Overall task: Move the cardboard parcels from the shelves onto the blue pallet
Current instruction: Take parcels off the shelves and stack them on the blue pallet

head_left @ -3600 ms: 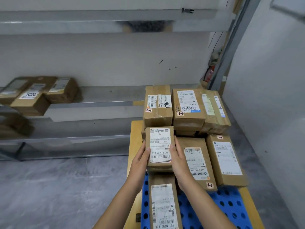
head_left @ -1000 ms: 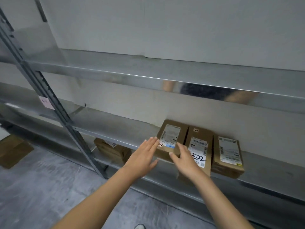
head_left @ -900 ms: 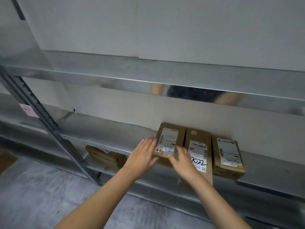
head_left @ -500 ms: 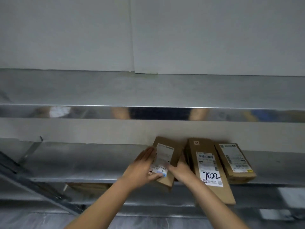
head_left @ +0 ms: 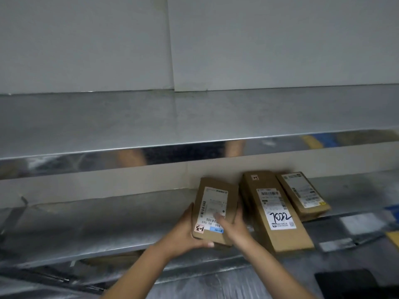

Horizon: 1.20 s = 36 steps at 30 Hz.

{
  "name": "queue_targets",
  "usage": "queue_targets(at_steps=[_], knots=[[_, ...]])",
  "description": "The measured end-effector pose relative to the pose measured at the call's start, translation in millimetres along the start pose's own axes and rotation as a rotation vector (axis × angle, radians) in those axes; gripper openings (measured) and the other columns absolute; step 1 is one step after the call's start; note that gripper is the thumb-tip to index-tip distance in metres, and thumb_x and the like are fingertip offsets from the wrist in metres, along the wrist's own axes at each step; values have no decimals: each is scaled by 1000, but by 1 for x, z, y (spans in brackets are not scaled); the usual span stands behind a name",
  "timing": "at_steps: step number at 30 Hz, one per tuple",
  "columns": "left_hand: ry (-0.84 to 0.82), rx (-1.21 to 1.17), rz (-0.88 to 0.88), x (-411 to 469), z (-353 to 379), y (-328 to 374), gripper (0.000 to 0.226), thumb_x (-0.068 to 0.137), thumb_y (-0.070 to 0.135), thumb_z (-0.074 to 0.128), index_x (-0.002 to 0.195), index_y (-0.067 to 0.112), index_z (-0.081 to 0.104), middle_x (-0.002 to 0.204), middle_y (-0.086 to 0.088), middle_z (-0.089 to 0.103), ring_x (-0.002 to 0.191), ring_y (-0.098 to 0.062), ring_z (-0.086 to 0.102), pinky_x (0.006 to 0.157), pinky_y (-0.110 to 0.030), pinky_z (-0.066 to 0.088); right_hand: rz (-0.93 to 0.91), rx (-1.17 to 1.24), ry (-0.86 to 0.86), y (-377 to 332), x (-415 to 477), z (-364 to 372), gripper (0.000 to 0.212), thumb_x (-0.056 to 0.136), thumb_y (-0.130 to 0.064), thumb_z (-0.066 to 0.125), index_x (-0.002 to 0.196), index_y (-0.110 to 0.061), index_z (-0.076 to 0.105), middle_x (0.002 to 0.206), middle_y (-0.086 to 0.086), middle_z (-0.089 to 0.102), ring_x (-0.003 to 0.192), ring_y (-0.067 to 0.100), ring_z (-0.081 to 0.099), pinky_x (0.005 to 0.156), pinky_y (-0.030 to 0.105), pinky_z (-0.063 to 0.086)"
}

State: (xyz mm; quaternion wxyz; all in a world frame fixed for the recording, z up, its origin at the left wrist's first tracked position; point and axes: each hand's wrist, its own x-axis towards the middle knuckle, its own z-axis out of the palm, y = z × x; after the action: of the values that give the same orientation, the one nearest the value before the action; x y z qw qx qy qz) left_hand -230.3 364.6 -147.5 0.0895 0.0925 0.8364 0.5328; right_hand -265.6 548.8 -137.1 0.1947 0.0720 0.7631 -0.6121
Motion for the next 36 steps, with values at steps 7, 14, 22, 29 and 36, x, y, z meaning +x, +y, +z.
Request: queue_targets(at_steps=[7, 14, 22, 29, 36], knots=[[187, -66, -17, -25, 23, 25, 82, 77, 45, 82, 143, 32, 35, 137, 10, 52, 128, -8, 52, 106, -39, 47, -97, 58, 15, 1, -32, -6, 78, 89, -21, 69, 148, -26, 17, 132, -5, 54, 105, 2, 57, 77, 7, 43], [260, -27, 38, -38, 72, 93, 79, 84, 46, 73, 144, 47, 22, 143, 12, 43, 131, -1, 45, 111, -34, 42, -232, 121, 55, -9, -80, -68, 84, 89, -22, 70, 150, -32, 13, 126, -4, 60, 101, 0, 63, 68, 10, 52], [142, -124, 136, -61, 216, 186, 81, 87, 43, 67, 153, 28, 22, 148, 9, 43, 134, -2, 44, 112, -30, 40, -297, 168, 309, 35, -191, -206, 86, 85, -19, 73, 149, -32, 16, 125, -6, 61, 101, 4, 66, 84, 30, 57], [-53, -199, 211, -80, 353, 270, 73, 91, 47, 57, 152, 31, 21, 146, 5, 47, 132, -14, 50, 107, -48, 46, -310, 215, 596, 88, -303, -329, 87, 83, -27, 74, 144, -39, 14, 118, -25, 53, 96, -14, 59, 81, 17, 48], [-240, -315, 277, -95, 467, 327, 55, 99, 26, 57, 146, 28, 31, 137, 8, 56, 116, 3, 59, 88, -15, 52, -259, 250, 845, 136, -391, -420, 72, 84, -26, 74, 130, -41, 21, 108, -27, 55, 89, -16, 59, 64, 7, 47]])
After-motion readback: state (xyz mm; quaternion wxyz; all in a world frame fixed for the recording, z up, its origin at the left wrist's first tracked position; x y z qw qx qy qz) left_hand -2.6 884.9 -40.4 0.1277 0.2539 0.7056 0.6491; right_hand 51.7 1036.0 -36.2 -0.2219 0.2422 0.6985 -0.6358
